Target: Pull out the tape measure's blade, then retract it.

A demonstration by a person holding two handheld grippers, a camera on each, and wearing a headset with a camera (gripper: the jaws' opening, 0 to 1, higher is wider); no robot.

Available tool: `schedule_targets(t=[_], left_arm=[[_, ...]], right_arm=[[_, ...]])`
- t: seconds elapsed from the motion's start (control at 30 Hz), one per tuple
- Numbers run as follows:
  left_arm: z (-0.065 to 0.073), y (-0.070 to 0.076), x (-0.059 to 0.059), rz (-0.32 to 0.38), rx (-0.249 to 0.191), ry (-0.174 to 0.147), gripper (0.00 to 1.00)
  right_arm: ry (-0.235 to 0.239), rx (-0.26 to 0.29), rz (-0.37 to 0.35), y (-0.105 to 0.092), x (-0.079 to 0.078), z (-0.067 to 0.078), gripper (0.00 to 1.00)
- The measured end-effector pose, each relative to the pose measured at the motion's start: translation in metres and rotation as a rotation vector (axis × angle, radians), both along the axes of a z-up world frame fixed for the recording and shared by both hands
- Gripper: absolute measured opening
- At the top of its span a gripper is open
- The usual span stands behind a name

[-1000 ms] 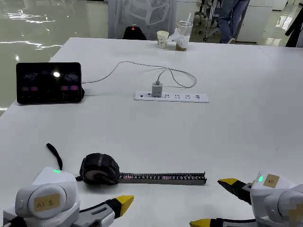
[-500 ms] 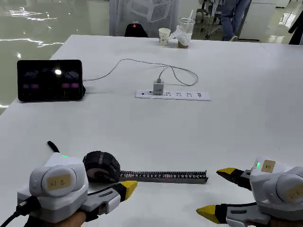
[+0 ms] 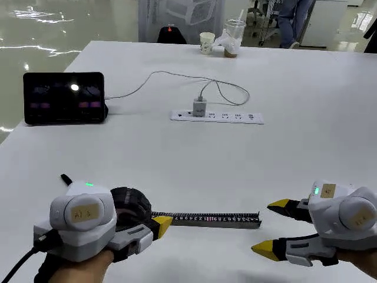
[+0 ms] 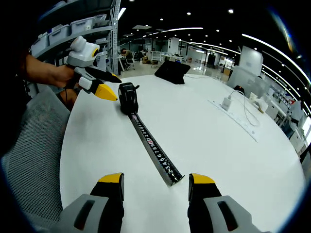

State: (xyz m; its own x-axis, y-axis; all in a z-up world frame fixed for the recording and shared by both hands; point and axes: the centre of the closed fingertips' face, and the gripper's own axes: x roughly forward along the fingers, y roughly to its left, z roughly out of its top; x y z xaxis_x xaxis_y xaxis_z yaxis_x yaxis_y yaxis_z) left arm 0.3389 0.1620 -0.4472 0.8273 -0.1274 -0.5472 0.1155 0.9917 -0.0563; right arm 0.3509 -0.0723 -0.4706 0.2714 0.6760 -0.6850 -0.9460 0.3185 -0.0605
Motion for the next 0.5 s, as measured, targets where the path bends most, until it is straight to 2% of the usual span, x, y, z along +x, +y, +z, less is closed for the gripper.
schedule_targets(t=[0.5], left_arm=[[-0.008, 0.001, 0.012, 0.023, -0.011, 0.025, 0.85]], right_arm=[[0.004, -0.092, 0.128, -0.005, 0.016, -0.014, 0.37]])
